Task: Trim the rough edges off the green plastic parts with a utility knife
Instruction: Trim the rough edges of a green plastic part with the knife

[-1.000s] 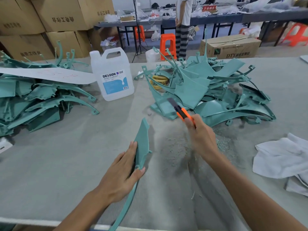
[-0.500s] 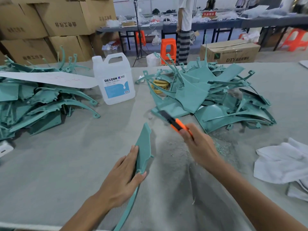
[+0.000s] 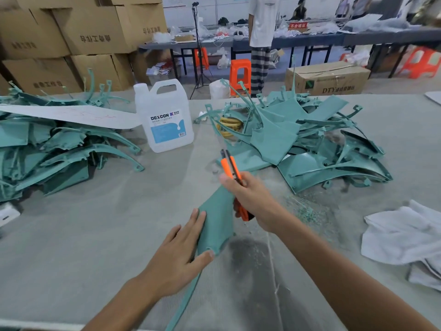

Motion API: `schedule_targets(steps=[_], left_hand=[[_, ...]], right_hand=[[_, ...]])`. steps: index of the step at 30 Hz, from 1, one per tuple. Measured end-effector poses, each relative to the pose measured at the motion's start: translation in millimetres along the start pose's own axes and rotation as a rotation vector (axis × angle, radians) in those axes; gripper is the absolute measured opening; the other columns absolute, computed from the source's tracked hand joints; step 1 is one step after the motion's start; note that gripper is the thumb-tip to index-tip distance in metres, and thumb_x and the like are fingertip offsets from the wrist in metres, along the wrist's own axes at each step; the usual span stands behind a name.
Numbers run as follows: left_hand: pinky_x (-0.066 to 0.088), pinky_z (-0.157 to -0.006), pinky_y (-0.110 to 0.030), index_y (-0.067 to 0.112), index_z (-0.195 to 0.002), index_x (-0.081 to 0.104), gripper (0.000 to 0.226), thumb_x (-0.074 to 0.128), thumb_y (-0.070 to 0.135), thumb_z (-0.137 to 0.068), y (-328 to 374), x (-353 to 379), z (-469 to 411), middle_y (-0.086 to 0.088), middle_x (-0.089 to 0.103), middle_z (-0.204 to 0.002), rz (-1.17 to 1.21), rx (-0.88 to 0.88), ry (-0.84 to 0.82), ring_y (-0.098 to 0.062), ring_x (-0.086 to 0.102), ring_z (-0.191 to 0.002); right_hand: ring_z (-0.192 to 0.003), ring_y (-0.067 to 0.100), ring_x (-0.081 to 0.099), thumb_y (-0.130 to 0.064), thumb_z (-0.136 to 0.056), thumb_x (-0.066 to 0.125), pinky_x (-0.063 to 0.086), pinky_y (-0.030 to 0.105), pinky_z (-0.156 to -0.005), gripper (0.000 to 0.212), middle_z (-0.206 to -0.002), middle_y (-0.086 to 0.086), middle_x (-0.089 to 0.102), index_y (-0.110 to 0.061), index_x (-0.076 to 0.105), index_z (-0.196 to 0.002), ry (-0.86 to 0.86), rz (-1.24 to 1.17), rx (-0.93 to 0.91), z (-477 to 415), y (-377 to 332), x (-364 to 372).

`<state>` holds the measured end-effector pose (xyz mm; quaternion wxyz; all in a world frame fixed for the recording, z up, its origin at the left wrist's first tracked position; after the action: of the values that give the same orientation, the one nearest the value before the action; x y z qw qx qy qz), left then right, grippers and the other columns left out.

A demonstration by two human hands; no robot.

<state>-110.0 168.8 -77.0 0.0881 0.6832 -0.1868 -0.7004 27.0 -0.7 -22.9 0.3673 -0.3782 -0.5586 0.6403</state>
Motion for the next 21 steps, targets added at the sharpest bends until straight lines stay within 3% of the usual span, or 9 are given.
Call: schedule_targets(steps=[4, 6, 8, 12, 14, 16, 18, 19, 21], left_hand=[[0.002, -0.123, -0.026, 0.053, -0.154, -0.01, 0.079, 0.016, 0.085, -0.087, 1.3, -13.1, -3.3, 0.028, -0.011, -0.162, -0.114, -0.02, -0.097, 0.008, -0.005, -0.149], [0.008, -0.123, -0.025, 0.048, -0.157, 0.014, 0.092, 0.009, 0.094, -0.077, 2.2, -28.7, -2.4, 0.029, 0.007, -0.161, -0.078, -0.031, -0.121, 0.007, 0.008, -0.15], [0.023, -0.12, -0.024, 0.053, -0.145, 0.041, 0.088, 0.019, 0.099, -0.073, -4.0, -59.3, 5.2, 0.034, 0.034, -0.152, 0.128, -0.084, -0.082, 0.009, 0.031, -0.142], [0.043, -0.1, -0.031, 0.071, -0.116, 0.051, 0.041, 0.039, 0.088, -0.081, -33.6, -144.6, 39.5, 0.037, 0.058, -0.124, 0.11, -0.243, 0.254, -0.004, 0.06, -0.119], [0.049, -0.095, -0.039, 0.062, -0.119, 0.054, 0.048, 0.04, 0.087, -0.081, -27.5, -166.8, 54.0, 0.033, 0.064, -0.114, 0.114, -0.248, 0.526, -0.007, 0.065, -0.106], [0.046, -0.094, -0.022, 0.053, -0.118, 0.058, 0.051, 0.044, 0.085, -0.081, 9.7, -153.9, 54.1, 0.034, 0.064, -0.114, 0.194, -0.173, 0.63, 0.008, 0.06, -0.107], [0.032, -0.093, 0.0, 0.053, -0.123, 0.055, 0.055, 0.048, 0.085, -0.079, 54.7, -116.6, 38.4, 0.041, 0.056, -0.122, 0.186, -0.037, 0.501, 0.02, 0.049, -0.114], [0.026, -0.098, 0.001, 0.053, -0.13, 0.051, 0.059, 0.053, 0.083, -0.079, 71.7, -94.4, 26.5, 0.043, 0.049, -0.13, 0.168, 0.024, 0.394, 0.02, 0.042, -0.122], [0.025, -0.112, -0.011, 0.048, -0.143, 0.044, 0.069, 0.067, 0.069, -0.081, 89.9, -58.1, 0.1, 0.037, 0.036, -0.146, 0.178, 0.067, 0.236, 0.013, 0.034, -0.134]], right_hand=[[-0.048, 0.012, 0.049, -0.016, -0.082, 0.072, 0.042, 0.025, -0.044, 0.02, -0.064, 0.0, 0.051, -0.004, 0.068, -0.098, 0.019, -0.157, 0.084, 2.0, 2.8, 1.9], [-0.048, 0.012, 0.048, -0.007, -0.086, 0.068, 0.042, 0.026, -0.044, 0.011, -0.063, 0.0, 0.051, -0.004, 0.069, -0.096, 0.077, -0.196, 0.073, 8.1, 3.3, -9.2], [-0.048, 0.013, 0.05, -0.007, -0.087, 0.068, 0.045, 0.026, -0.045, 0.008, -0.063, -0.001, 0.053, -0.004, 0.066, -0.095, 0.136, -0.192, 0.043, 15.4, -0.4, -26.8], [-0.048, 0.014, 0.051, -0.009, -0.088, 0.069, 0.046, 0.026, -0.046, 0.01, -0.058, -0.003, 0.052, -0.006, 0.06, -0.092, 0.253, -0.157, 0.002, 32.5, -8.4, -67.8], [-0.046, 0.014, 0.051, -0.01, -0.089, 0.07, 0.046, 0.026, -0.045, 0.013, -0.055, -0.002, 0.051, -0.007, 0.057, -0.09, 0.296, -0.189, -0.009, 39.7, -9.4, -75.3], [-0.047, 0.015, 0.051, -0.011, -0.09, 0.071, 0.045, 0.026, -0.045, 0.016, -0.055, -0.002, 0.052, -0.009, 0.055, -0.085, 0.3, -0.245, -0.013, 45.2, -9.1, -71.2], [-0.047, 0.016, 0.053, -0.011, -0.09, 0.071, 0.045, 0.025, -0.045, 0.017, -0.055, -0.001, 0.054, -0.01, 0.055, -0.084, 0.292, -0.287, -0.009, 50.0, -9.5, -62.5], [-0.048, 0.016, 0.054, -0.012, -0.091, 0.071, 0.045, 0.025, -0.045, 0.017, -0.055, 0.0, 0.055, -0.01, 0.056, -0.084, 0.283, -0.298, -0.002, 52.3, -9.9, -57.3], [-0.049, 0.015, 0.055, -0.013, -0.092, 0.07, 0.046, 0.024, -0.045, 0.015, -0.056, 0.001, 0.057, -0.01, 0.057, -0.085, 0.248, -0.313, 0.017, 58.5, -9.9, -47.1]])
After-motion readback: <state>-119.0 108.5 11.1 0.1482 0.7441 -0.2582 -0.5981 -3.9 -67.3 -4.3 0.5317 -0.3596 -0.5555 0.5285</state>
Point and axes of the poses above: each hand's wrist, its own z-axis away from the middle knuckle, its own x-axis out of the palm, y = z × x, the point moved 4 cm from there along -z, towards the middle knuckle
